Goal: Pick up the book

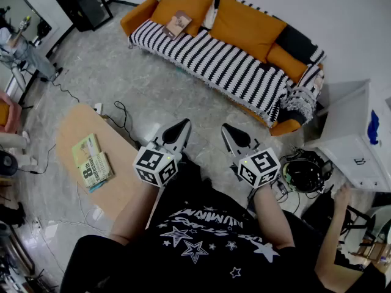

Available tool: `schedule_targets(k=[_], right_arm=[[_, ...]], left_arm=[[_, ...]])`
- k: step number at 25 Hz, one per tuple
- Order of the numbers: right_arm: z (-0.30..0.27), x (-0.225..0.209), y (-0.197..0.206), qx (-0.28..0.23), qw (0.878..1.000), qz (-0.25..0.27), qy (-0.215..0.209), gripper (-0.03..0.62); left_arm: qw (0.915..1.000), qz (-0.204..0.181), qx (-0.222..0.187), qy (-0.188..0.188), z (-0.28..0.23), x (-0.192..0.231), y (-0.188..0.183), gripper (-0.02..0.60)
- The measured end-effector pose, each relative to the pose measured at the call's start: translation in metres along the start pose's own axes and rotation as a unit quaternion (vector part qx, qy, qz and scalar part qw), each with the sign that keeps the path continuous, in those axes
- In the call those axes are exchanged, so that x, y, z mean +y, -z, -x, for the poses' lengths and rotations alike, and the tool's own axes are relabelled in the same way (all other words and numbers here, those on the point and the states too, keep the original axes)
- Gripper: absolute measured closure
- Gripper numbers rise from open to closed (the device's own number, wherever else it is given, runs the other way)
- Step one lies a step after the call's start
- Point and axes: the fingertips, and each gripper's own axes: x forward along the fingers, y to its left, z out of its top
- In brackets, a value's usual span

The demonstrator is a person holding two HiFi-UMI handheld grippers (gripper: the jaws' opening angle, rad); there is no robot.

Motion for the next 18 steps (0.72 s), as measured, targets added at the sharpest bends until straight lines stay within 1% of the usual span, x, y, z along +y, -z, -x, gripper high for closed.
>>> schedule_targets(k=[4,7,12,18], right_arm=[[-0.006,-0.005,0.0,0.0,1.0,0.001,0.002,0.568],[-0.013,-0.012,-0.002,-0.003,1.0,-0.007,0.006,0.568],[-0.02,-0.012,0.001,0.001,1.0,-0.018,0.003,0.568],[-0.028,-0.012,0.005,0.006,1.0,-0.021,-0.004,0.568]], left_arm=[[0.9998,0.001,0.003,-0.017,0.001,0.016,0.002,0.572],[0.9996,-0.008,-0.001,-0.027,0.002,0.024,-0.005,0.572],[0.9992,-0.01,0.009,-0.038,0.008,0.033,-0.002,0.572],[0.9986,-0.014,0.011,-0.049,0.011,0.037,0.002,0.572]])
